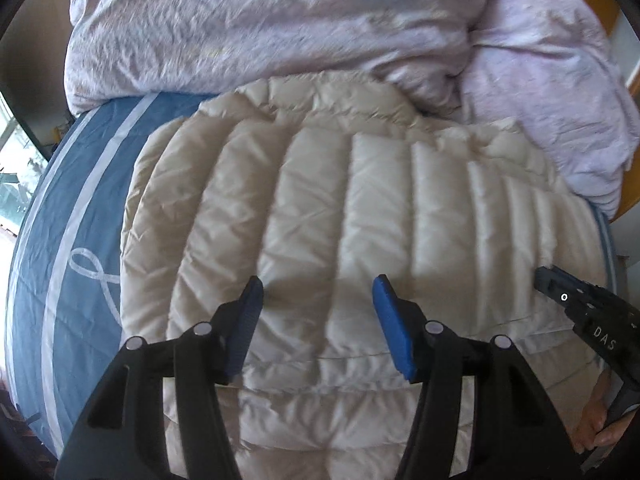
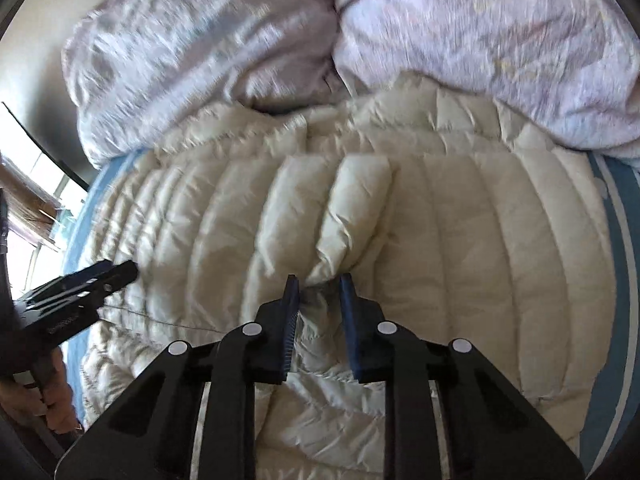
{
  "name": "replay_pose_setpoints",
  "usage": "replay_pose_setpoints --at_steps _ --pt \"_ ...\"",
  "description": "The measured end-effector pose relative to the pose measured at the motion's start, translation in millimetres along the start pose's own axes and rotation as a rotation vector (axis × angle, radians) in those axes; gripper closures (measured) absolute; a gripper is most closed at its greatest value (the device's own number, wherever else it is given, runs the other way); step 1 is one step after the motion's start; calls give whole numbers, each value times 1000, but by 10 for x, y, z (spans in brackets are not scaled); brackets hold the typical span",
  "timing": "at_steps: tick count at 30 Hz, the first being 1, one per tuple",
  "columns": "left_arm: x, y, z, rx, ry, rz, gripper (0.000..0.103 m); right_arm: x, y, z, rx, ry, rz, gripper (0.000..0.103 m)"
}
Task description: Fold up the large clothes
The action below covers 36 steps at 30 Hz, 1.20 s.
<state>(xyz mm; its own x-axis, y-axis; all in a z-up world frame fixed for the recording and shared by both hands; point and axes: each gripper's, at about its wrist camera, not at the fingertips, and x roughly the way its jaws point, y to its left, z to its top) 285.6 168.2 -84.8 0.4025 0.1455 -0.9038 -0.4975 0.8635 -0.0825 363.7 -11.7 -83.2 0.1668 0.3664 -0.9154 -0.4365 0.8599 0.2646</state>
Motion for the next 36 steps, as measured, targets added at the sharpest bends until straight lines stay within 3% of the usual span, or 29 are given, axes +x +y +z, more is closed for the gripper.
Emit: replay_pose_setpoints --at_steps 6,9,10,13,16,21,27,32,36 --pt "194 55 -9 8 30 32 46 244 -126 -59 55 52 -11 82" --pt "130 73 -17 4 31 10 46 197 -153 -11 65 74 3 80" --pt "86 98 -26 2 29 -4 46 144 -175 -6 69 84 13 74" --pt "-113 237 -139 0 12 -44 40 -147 -278 -103 86 79 52 40" --pt "-329 452 -333 -9 1 -77 36 -513 -424 -319 86 58 89 30" --pt "-626 959 -841 -43 29 -92 34 -1038 -956 -962 170 112 93 29" --pt "-741 1515 -1446 -112 104 -109 34 -1336 -1655 -1695 352 216 61 29" --pt "-728 1751 -1849 -179 161 -169 34 -1355 -1901 -2089 457 280 122 29" --pt "-744 1764 -2022 -195 162 -199 34 -1314 -1883 -2254 474 309 172 29"
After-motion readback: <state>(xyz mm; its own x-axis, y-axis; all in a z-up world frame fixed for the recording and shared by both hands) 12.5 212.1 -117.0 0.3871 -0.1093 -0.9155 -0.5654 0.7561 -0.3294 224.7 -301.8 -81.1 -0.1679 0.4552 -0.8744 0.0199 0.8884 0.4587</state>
